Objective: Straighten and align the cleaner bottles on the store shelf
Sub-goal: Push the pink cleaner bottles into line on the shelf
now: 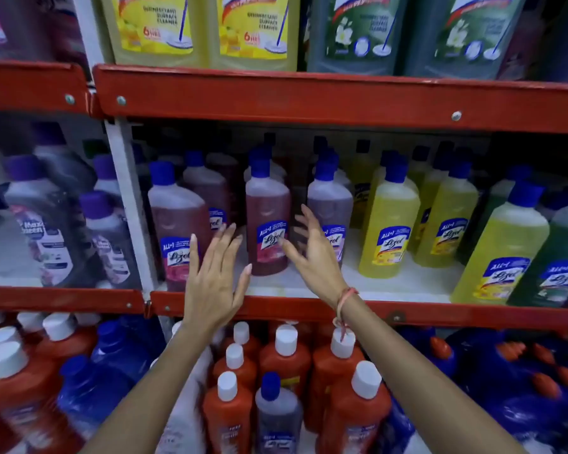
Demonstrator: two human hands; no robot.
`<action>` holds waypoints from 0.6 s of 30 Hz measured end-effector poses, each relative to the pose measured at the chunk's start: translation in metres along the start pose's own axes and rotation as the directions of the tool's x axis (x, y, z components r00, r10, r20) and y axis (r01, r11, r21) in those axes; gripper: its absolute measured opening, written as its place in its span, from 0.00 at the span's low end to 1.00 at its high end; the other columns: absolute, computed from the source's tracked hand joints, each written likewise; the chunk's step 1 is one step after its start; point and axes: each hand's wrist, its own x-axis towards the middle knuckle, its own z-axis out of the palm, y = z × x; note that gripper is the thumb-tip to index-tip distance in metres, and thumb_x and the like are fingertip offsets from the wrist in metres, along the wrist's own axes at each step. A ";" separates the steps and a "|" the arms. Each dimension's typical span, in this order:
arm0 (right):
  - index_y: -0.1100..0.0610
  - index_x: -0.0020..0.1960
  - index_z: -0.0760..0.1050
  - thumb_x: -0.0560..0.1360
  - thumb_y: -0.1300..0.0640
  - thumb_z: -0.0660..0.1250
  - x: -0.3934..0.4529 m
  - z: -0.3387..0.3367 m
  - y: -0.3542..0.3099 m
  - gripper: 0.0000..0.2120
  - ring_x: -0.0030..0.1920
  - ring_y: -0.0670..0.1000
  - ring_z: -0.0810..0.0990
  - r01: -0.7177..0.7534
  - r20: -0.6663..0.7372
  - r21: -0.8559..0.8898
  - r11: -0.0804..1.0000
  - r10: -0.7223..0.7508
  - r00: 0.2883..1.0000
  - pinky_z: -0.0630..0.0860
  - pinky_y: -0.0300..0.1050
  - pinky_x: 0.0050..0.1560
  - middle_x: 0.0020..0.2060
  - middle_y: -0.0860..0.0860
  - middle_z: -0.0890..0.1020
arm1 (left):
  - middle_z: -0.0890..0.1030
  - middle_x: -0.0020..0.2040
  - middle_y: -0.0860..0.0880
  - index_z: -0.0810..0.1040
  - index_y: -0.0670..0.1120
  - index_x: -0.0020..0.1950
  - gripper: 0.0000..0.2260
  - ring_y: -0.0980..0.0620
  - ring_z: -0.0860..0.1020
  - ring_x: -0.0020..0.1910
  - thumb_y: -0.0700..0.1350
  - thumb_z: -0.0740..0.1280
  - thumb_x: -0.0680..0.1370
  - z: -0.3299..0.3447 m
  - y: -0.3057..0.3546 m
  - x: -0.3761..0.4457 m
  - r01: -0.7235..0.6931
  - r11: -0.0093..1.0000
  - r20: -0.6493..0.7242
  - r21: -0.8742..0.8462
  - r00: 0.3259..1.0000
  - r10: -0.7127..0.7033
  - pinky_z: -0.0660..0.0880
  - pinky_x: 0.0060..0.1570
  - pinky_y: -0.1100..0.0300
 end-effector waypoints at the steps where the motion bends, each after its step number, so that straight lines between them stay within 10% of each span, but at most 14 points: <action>1: 0.55 0.77 0.50 0.75 0.51 0.67 0.002 0.006 0.004 0.38 0.71 0.51 0.69 -0.051 0.020 0.004 0.999 0.051 0.998 0.69 0.53 0.70 0.73 0.55 0.67 | 0.65 0.75 0.44 0.65 0.42 0.72 0.25 0.49 0.61 0.75 0.55 0.52 0.80 0.003 0.000 -0.006 0.019 1.000 0.026 0.006 0.999 -0.019 0.43 0.76 0.43; 9: 0.61 0.74 0.55 0.69 0.54 0.75 0.017 0.028 0.015 0.42 0.65 0.58 0.74 -0.302 0.052 0.036 0.952 0.300 0.952 0.71 0.51 0.66 0.66 0.59 0.74 | 0.58 0.78 0.43 0.57 0.40 0.76 0.46 0.49 0.57 0.77 0.73 0.54 0.71 0.013 0.005 -0.019 0.044 0.994 0.207 0.098 0.976 -0.063 0.42 0.76 0.48; 18: 0.60 0.59 0.63 0.64 0.49 0.79 0.022 0.038 0.010 0.34 0.58 0.58 0.80 -0.326 0.043 0.013 0.945 0.325 0.945 0.76 0.47 0.55 0.58 0.59 0.79 | 0.60 0.77 0.42 0.59 0.39 0.75 0.47 0.47 0.60 0.76 0.74 0.54 0.70 0.006 0.002 -0.015 0.107 0.991 0.269 0.077 0.955 -0.124 0.38 0.76 0.49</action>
